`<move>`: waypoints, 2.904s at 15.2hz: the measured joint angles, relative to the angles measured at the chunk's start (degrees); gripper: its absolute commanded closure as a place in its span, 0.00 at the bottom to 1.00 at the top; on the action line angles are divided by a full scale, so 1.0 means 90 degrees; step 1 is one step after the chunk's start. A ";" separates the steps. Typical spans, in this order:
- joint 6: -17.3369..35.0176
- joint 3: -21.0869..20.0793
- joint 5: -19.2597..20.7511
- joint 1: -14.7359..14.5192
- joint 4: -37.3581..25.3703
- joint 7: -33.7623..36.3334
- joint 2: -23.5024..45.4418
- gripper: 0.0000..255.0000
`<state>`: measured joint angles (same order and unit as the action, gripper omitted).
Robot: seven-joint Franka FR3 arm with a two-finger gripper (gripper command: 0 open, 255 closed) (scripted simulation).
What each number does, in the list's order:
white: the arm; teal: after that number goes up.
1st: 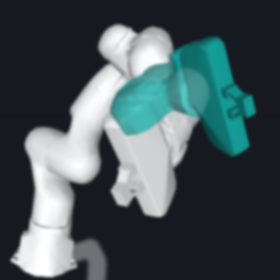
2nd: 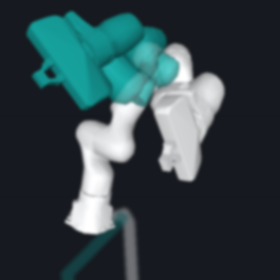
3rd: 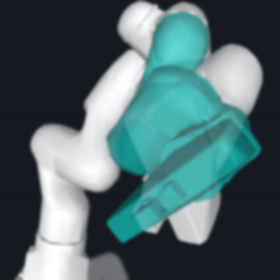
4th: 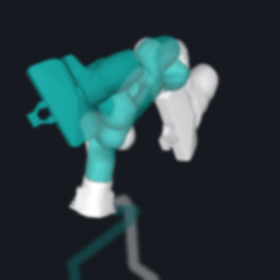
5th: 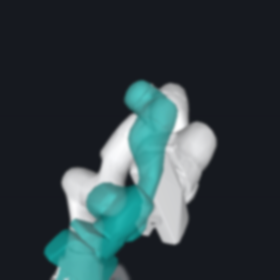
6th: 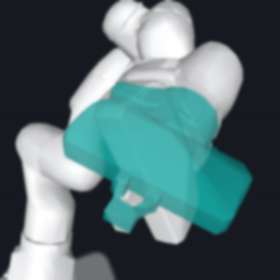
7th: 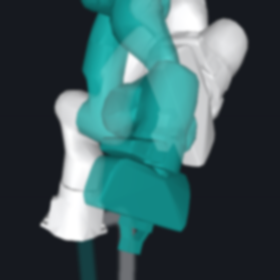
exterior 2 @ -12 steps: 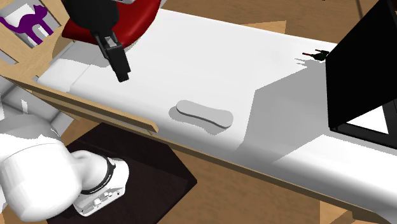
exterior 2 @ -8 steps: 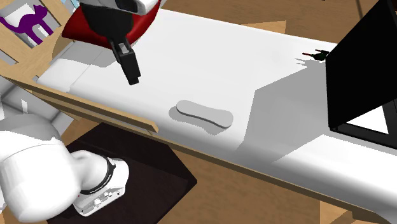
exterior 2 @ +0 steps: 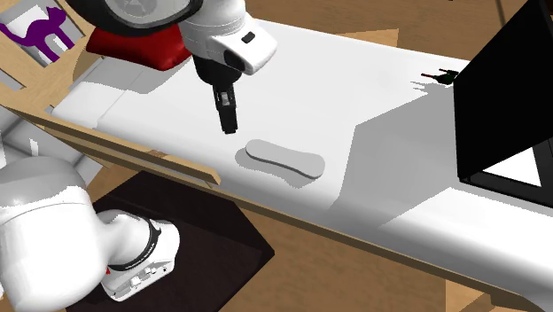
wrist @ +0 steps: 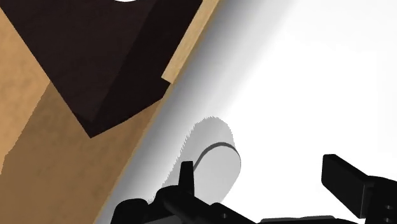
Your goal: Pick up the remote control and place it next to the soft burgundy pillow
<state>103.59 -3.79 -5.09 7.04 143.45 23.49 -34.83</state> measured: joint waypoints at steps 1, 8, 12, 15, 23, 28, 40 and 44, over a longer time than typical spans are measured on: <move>0.0184 -0.0023 0.0019 0.0084 0.0031 0.0174 0.0104 0.00; 0.1898 -0.0062 0.0284 0.0739 0.0232 0.1307 0.1340 0.00; 0.2579 -0.0049 0.0490 0.1087 0.0133 0.1998 0.1962 0.00; 0.2983 -0.0035 0.0558 0.1169 0.0193 0.2140 0.2274 0.00; 0.3535 -0.0042 0.0593 0.1189 0.0416 0.2184 0.2596 0.00; 0.3545 -0.0041 0.0594 0.1190 0.0422 0.2183 0.2598 1.00; 0.3336 -0.0043 0.0578 0.1181 0.0353 0.2180 0.2457 1.00; 0.2940 -0.0026 0.0560 0.1180 0.0203 0.2148 0.2211 1.00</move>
<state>130.05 -4.03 -0.05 17.66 145.28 42.82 -14.94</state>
